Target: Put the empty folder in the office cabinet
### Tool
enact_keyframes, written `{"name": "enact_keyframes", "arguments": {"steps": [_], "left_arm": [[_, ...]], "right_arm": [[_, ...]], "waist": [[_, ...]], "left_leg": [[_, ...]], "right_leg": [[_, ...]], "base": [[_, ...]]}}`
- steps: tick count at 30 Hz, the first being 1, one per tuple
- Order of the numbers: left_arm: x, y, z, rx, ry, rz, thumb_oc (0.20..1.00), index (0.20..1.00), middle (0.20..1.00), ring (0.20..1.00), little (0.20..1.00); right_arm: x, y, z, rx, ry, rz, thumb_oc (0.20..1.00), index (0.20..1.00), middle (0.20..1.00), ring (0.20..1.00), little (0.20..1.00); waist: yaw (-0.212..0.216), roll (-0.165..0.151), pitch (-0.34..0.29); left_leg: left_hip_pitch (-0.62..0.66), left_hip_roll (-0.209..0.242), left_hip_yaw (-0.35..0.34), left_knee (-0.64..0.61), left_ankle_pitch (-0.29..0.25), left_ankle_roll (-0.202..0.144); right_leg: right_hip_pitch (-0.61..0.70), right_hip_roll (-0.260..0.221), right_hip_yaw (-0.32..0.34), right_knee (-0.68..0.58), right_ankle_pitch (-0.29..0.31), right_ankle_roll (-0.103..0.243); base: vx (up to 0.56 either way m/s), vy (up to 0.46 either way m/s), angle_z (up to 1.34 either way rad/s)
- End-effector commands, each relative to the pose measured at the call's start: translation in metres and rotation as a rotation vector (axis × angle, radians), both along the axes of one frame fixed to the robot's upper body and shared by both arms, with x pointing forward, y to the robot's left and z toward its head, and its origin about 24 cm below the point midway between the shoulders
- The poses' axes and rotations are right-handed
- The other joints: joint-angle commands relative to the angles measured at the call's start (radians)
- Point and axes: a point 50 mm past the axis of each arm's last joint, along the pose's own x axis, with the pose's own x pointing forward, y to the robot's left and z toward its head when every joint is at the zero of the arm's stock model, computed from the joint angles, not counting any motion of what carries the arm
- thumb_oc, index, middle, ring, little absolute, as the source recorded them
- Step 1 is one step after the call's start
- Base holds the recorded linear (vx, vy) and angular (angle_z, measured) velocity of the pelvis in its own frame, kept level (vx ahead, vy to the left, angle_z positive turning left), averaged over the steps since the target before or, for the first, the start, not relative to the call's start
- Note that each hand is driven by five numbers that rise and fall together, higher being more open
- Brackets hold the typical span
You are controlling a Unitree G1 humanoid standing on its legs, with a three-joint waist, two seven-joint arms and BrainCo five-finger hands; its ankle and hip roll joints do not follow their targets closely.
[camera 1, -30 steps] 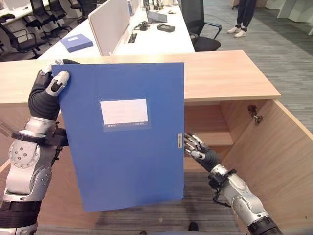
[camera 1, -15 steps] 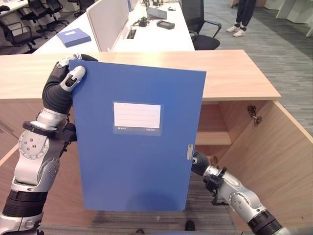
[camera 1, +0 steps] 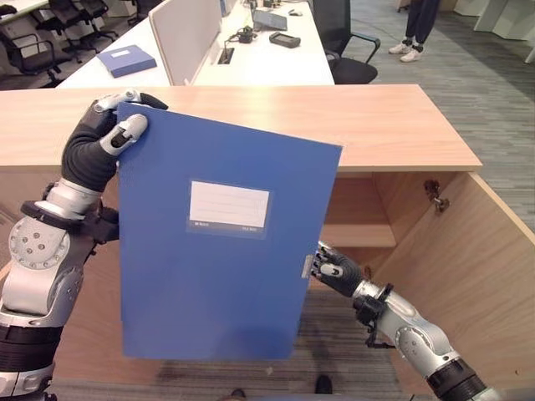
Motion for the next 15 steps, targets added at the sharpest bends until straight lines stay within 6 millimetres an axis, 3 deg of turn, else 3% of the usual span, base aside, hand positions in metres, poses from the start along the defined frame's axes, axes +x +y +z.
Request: {"name": "enact_keyframes", "arguments": {"steps": [1, 8, 15], "left_arm": [[-0.002, 0.014, 0.027, 0.045, -0.103, 0.078, 0.2, 0.2, 0.2, 0.2, 0.2], [-0.004, 0.024, 0.031, 0.052, -0.138, 0.179, 0.2, 0.2, 0.2, 0.2, 0.2], [-0.003, 0.018, 0.022, 0.056, -0.174, 0.24, 0.2, 0.2, 0.2, 0.2, 0.2]], "right_arm": [[0.011, 0.005, 0.018, 0.046, -0.103, -0.036, 1.0, 1.0, 1.0, 1.0, 1.0], [0.009, -0.002, 0.011, 0.066, -0.074, -0.116, 1.0, 1.0, 1.0, 1.0, 1.0], [0.009, 0.002, 0.014, 0.088, -0.087, -0.131, 1.0, 1.0, 1.0, 1.0, 1.0]], "waist": [[-0.006, -0.039, -0.02], [-0.006, -0.039, -0.02], [-0.008, -0.041, -0.018]], "left_leg": [[-0.007, 0.001, -0.013, 0.003, -0.046, -0.028], [-0.006, -0.002, -0.015, 0.003, -0.049, -0.026], [-0.006, -0.002, -0.014, 0.003, -0.051, -0.024]], "right_leg": [[0.124, -0.093, -0.013, 0.021, -0.143, 0.113], [0.123, -0.092, -0.017, 0.022, -0.144, 0.113], [0.125, -0.093, -0.017, 0.021, -0.145, 0.11]], "base": [[0.0, 0.0, 0.0], [0.0, 0.0, 0.0], [0.0, 0.0, 0.0]]}}
